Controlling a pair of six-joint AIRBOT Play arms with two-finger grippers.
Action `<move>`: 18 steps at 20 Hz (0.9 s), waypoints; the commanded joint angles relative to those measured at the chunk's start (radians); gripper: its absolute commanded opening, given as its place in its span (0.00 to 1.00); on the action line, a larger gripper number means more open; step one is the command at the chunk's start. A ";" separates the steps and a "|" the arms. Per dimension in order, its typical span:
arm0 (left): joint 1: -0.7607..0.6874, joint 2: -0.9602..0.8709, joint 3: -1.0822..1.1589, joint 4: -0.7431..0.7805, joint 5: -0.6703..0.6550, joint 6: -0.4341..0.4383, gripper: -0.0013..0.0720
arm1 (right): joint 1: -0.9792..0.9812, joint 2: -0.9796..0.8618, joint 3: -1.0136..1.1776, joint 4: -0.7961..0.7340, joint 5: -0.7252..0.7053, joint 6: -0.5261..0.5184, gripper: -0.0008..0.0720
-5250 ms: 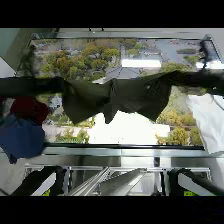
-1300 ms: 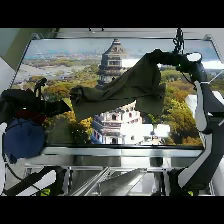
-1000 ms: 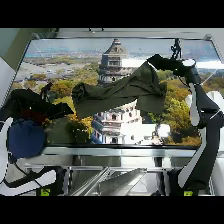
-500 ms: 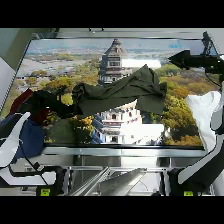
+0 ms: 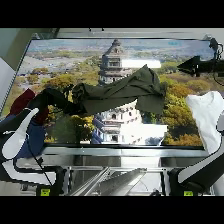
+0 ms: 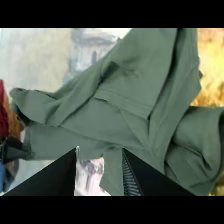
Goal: Fold the shirts.
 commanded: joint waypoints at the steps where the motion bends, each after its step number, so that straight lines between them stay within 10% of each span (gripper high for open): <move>1: -0.008 0.000 0.062 -0.012 -0.022 0.000 0.55 | -0.009 0.002 -0.014 -0.062 0.015 0.013 0.45; 2: -0.008 0.000 0.064 -0.012 -0.039 0.000 0.18 | -0.009 0.002 -0.020 -0.074 0.021 0.013 0.35; 3: -0.008 0.000 0.063 -0.012 -0.050 0.000 0.05 | -0.009 0.002 -0.031 -0.097 0.026 0.014 0.33; 18: 0.273 0.002 0.062 0.064 -0.006 0.097 0.04 | 0.076 0.036 -0.432 -0.346 -0.012 -0.043 0.33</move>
